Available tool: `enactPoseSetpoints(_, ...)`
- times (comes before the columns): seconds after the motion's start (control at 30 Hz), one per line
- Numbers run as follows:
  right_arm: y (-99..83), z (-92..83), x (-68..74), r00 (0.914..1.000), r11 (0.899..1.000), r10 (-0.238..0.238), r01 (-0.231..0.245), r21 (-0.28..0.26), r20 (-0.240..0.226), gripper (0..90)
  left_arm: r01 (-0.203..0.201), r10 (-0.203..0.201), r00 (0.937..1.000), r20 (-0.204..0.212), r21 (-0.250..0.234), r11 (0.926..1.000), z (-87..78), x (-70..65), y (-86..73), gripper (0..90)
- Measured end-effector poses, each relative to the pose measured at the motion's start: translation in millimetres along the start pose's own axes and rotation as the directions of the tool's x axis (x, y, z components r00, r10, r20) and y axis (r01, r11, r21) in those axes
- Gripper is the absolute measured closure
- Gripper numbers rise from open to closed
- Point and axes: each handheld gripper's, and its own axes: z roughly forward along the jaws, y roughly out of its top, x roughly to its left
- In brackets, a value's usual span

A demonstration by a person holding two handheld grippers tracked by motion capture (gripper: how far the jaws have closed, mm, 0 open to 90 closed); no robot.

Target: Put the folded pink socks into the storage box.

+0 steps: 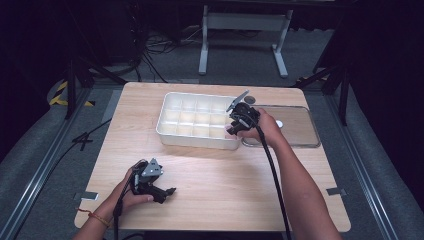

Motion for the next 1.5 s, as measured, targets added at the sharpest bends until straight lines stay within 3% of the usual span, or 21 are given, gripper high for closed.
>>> enactPoseSetpoints(0.17, -0.4, 12.0, 0.1, 0.9994, 1.0, 0.026, -0.026, 0.018, -0.021, 76.5, -0.001, 0.001, 1.0, 0.0, 0.0, 1.0, 0.0, 0.0, 0.0, 5.8)
enactPoseSetpoints(0.27, 0.2, 18.2, 3.4, 0.9999, 0.999, 0.0, 0.001, 0.045, -0.012, 79.0, -0.004, 0.004, 1.0, -0.003, 0.0, 1.0, 0.1, 0.1, -0.1, 5.8)
enactPoseSetpoints(0.4, -2.4, 20.3, 2.1, 0.9995, 0.999, 0.007, -0.005, 0.05, -0.03, 81.1, -0.003, 0.003, 1.0, -0.002, 0.0, 1.0, 0.1, 0.1, -0.1, 5.8)
enactPoseSetpoints(0.5, -6.0, 29.7, 3.1, 0.999, 0.996, 0.009, -0.005, 0.087, -0.044, 81.6, -0.004, 0.004, 1.0, -0.003, -0.001, 1.0, 0.2, 0.1, -0.2, 5.8)
enactPoseSetpoints(0.6, -4.6, 33.9, 6.0, 0.9997, 0.995, -0.011, 0.013, 0.097, -0.022, 81.6, -0.003, 0.003, 1.0, -0.002, -0.001, 1.0, 0.2, 0.1, -0.2, 5.8)
enactPoseSetpoints(0.83, -4.9, 32.4, 4.3, 0.9996, 0.996, 0.001, 0.002, 0.091, -0.029, 80.6, -0.003, 0.003, 1.0, -0.002, 0.001, 1.0, 0.1, 0.1, -0.1, 5.8)
enactPoseSetpoints(1.2, -11.2, 14.5, 3.6, 0.9995, 1.0, 0.023, -0.023, 0.003, -0.024, 75.8, -0.004, 0.004, 1.0, -0.001, 0.0, 1.0, 0.7, 0.1, 0.2, 5.3)
enactPoseSetpoints(1.5, -16.7, -12.2, 7.4, 0.9997, 0.995, 0.023, -0.022, -0.098, 0.007, 69.2, -0.001, 0.001, 1.0, 0.002, 0.001, 1.0, 1.2, -0.1, 0.4, 5.0)
